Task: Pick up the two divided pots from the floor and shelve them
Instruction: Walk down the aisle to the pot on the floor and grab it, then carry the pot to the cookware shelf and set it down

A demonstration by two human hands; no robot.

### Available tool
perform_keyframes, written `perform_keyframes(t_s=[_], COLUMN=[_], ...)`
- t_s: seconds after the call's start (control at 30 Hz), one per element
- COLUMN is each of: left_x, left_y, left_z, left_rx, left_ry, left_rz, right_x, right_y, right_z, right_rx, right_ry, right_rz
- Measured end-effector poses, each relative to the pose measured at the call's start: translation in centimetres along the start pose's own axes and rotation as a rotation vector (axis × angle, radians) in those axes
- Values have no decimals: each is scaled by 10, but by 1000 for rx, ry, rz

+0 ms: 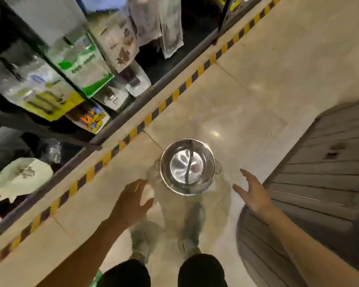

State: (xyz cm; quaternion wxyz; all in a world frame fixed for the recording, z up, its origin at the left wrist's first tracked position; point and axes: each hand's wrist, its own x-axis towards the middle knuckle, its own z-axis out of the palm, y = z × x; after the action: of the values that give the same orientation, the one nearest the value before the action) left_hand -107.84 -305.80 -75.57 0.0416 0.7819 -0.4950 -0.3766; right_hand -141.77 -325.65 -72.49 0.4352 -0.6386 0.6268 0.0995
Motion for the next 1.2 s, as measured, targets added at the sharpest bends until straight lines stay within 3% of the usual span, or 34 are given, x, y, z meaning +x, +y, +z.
perform_keyframes(t_s=[0.33,0.63,0.93,1.2], left_x=[187,307,324,255], left_y=[-107,-166,-159,-104], left_z=[191,279,271,124], left_rx=[1,-216,-313,-337], left_ry=[-136,19,121,146], left_rz=[-82,-252,-157,-121], right_x=[211,329,328,244], right_y=[136,183,188,96], right_z=[174,258,247,142], right_rx=[56,128,124,139], right_ry=[-85,143,286,310], right_rz=[147,122,118,58])
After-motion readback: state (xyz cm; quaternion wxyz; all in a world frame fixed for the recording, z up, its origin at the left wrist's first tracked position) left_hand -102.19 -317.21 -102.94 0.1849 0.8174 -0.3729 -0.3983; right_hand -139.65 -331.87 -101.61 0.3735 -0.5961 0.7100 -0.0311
